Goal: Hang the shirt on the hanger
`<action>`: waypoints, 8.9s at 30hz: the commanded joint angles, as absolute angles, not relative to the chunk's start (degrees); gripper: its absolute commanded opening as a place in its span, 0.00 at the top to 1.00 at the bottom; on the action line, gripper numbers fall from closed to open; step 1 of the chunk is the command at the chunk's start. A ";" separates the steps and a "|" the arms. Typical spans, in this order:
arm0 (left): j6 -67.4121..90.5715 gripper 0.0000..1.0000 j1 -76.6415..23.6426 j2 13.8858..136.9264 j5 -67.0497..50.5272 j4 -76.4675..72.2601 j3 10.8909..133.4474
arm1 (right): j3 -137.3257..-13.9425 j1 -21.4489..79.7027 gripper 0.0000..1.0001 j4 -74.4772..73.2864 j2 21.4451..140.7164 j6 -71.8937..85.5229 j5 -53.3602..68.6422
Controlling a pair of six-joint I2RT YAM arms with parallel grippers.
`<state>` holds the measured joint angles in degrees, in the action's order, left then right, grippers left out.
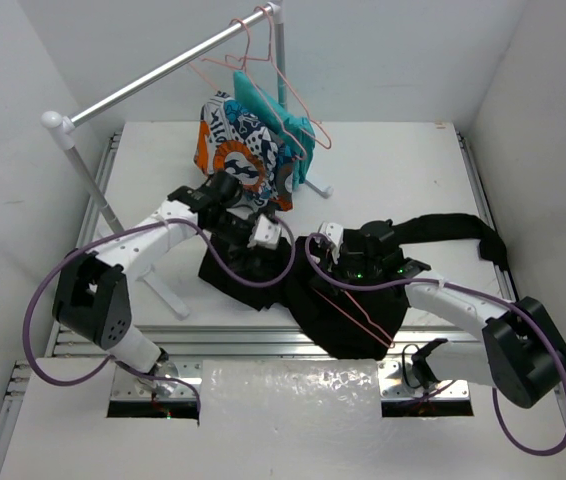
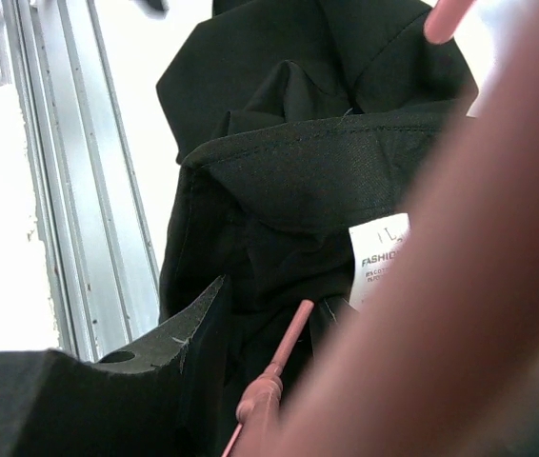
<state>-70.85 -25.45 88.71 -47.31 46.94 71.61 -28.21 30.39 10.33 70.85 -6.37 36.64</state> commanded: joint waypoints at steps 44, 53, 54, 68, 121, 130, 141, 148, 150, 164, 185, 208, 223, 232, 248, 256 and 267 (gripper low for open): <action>-19.08 0.98 -31.82 101.61 -51.77 30.07 78.31 | -33.13 30.32 1.00 7.91 68.82 -9.58 38.76; -31.01 1.00 -31.46 100.37 -47.37 35.31 93.06 | -37.69 31.73 1.00 2.81 67.50 -13.62 40.70; -34.68 1.00 -32.16 100.37 -48.94 37.07 95.08 | -38.40 31.90 1.00 3.16 67.50 -13.80 39.82; -49.57 0.92 -36.65 98.35 -61.18 56.60 99.60 | -37.89 32.96 1.00 14.13 67.50 -14.51 34.97; -75.49 0.65 -28.83 99.75 -58.09 30.84 68.11 | -27.95 36.12 1.00 29.18 73.21 -13.80 37.35; -80.95 0.73 -28.83 98.62 -64.77 45.43 74.00 | -32.95 36.47 1.00 25.58 71.72 -16.52 39.11; -74.90 1.00 -29.09 94.66 -63.11 49.66 75.85 | -39.02 37.00 1.00 22.24 73.21 -18.11 40.08; -68.66 1.00 -27.34 90.18 -55.73 44.57 70.68 | -39.91 36.91 0.24 13.02 69.36 -14.07 31.57; -65.76 1.00 -26.63 88.60 -52.93 41.24 69.09 | -37.55 37.00 0.09 10.64 65.14 -13.97 29.01; -63.45 1.00 -26.10 87.90 -49.14 39.54 68.38 | -34.61 30.08 0.01 -5.97 52.13 -0.50 25.10; -73.30 1.00 -26.10 82.18 -44.56 41.13 64.07 | -47.90 20.83 0.26 -16.53 82.34 18.28 24.78; -70.50 1.00 -25.23 80.77 -46.93 40.79 65.21 | -46.06 20.48 0.80 -5.46 93.26 24.87 23.12; -47.91 1.00 -17.14 83.58 -43.61 25.85 68.11 | -40.77 10.37 1.00 -11.84 67.77 26.64 8.44; -44.74 1.00 -18.72 84.20 -26.38 21.27 70.75 | -46.58 10.46 1.00 -18.36 61.79 20.75 3.26; -48.52 1.00 -23.29 82.88 -11.35 18.37 69.87 | -51.86 13.01 1.00 -25.13 64.07 10.19 1.85; -52.81 1.00 -23.03 80.69 -15.76 18.34 69.60 | -49.67 11.95 0.89 -23.48 63.99 5.45 18.67; -58.26 1.00 -23.73 77.70 -36.74 29.00 66.01 | -48.68 11.78 0.16 -16.78 55.72 -1.65 18.56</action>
